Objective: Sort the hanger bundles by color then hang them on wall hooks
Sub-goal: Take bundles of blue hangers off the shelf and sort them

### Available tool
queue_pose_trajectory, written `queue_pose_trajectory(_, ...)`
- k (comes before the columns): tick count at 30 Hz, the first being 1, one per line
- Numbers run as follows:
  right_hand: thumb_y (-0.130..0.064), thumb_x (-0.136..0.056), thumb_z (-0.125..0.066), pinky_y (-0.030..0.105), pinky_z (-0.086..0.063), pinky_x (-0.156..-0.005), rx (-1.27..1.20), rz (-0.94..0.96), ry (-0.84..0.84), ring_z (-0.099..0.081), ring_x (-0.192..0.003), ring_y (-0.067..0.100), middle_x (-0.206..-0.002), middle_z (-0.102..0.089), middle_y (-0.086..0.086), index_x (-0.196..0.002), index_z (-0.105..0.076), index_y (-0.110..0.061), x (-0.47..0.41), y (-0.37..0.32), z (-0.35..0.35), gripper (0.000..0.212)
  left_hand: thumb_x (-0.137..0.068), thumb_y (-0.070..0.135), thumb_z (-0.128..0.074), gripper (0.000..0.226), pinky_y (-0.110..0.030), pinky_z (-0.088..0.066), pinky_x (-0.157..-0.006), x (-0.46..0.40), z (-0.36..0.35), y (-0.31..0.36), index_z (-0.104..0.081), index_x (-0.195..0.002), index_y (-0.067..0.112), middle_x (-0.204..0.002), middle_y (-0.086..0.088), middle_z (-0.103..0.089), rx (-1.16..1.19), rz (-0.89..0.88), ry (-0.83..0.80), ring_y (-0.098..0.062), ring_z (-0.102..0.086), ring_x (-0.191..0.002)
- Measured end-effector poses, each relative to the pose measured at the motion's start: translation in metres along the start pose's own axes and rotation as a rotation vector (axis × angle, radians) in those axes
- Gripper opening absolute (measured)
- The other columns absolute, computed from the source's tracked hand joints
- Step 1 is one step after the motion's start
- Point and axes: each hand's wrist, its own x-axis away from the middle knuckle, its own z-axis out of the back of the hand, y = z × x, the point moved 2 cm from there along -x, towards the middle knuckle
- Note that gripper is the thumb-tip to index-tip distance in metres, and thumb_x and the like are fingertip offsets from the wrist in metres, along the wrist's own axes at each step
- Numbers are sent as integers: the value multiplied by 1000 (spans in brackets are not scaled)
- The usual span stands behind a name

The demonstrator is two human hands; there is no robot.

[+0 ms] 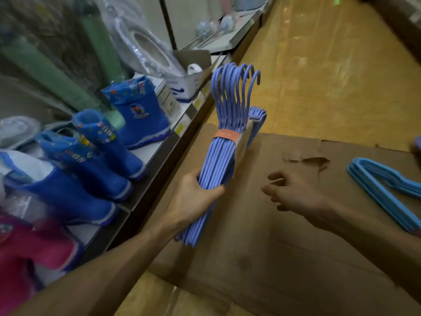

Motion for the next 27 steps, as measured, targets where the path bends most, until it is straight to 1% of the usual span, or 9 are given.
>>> queue_pose_trajectory(2, -33, -93, -67, 32, -51, -81, 168, 44, -86, -60, -99, 17, -119, -59, 1, -132, -53, -17, -7, -9, -11, 45, -78, 22, -77, 28, -21, -56, -61, -6, 7, -16, -61, -101, 25, -89, 5, -69, -9, 42, 39, -5, -66, -74)
queue_pose_trajectory(4, -33, -95, -63, 29, -47, -89, 423, 92, -192, -57, -112, 19, -131, -56, 4, -137, -49, -18, -17, -17, -22, 47, -75, 23, -77, 27, -30, -59, -67, -14, 12, -34, -63, -98, 26, -89, 6, -70, -15, 96, 76, -8, -68, -76)
queue_pose_trajectory(5, -34, -96, -61, 30, -46, -95, 554, 102, -242, -54, -120, 21, -138, -52, 6, -141, -44, -17, -20, -17, -28, 51, -75, 24, -77, 27, -30, -59, -67, -17, 14, -43, -64, -97, 27, -88, 6, -70, -18, 121, 85, -6, -68, -76)
queue_pose_trajectory(9, -40, -94, -59, 47, -42, -109, 906, 91, -340, -37, -138, 35, -156, -27, 9, -152, -25, -25, -33, 2, -59, 69, -75, 23, -77, 29, -16, -49, -60, -27, 18, -68, -64, -100, 27, -89, 9, -69, 23, 203, 96, -3, -66, -78)
queue_pose_trajectory(11, -47, -92, -56, 56, -36, -112, 1034, 85, -362, -22, -146, 37, -163, -12, 6, -155, -14, -32, -35, 18, -72, 77, -75, 19, -77, 24, -16, -48, -58, -31, 19, -77, -66, -97, 24, -87, 6, -69, 34, 233, 113, -5, -66, -77)
queue_pose_trajectory(12, -49, -91, -54, 58, -35, -111, 1083, 110, -367, -20, -146, 38, -162, -11, 6, -154, -14, -33, -35, 25, -76, 77, -76, 18, -77, 22, -18, -51, -60, -34, 19, -81, -66, -95, 22, -86, 5, -70, 36, 244, 119, -7, -67, -77)
queue_pose_trajectory(15, -41, -91, -50, 61, -36, -107, 1144, 175, -372, -17, -144, 39, -158, -10, 8, -151, -16, -32, -31, 43, -84, 69, -77, 18, -76, 22, -28, -55, -69, -45, 23, -88, -67, -97, 16, -87, 2, -70, 11, 276, 127, -13, -68, -80)
queue_pose_trajectory(19, -36, -94, -52, 61, -35, -107, 1160, 197, -376, -7, -150, 38, -162, -1, 7, -154, -11, -31, -31, 50, -82, 72, -81, 22, -73, 28, -19, -47, -61, -61, 28, -98, -61, -105, 16, -88, 6, -65, -83, 294, 122, -6, -61, -78)
queue_pose_trajectory(27, -35, -99, -46, 63, -24, -112, 1184, 237, -351, 2, -152, 36, -166, 12, 5, -158, -1, -32, -26, 58, -82, 74, -91, 31, -62, 33, -26, -41, -58, -66, 21, -112, -44, -115, 16, -93, -1, -55, -149, 391, 76, -12, -55, -79)
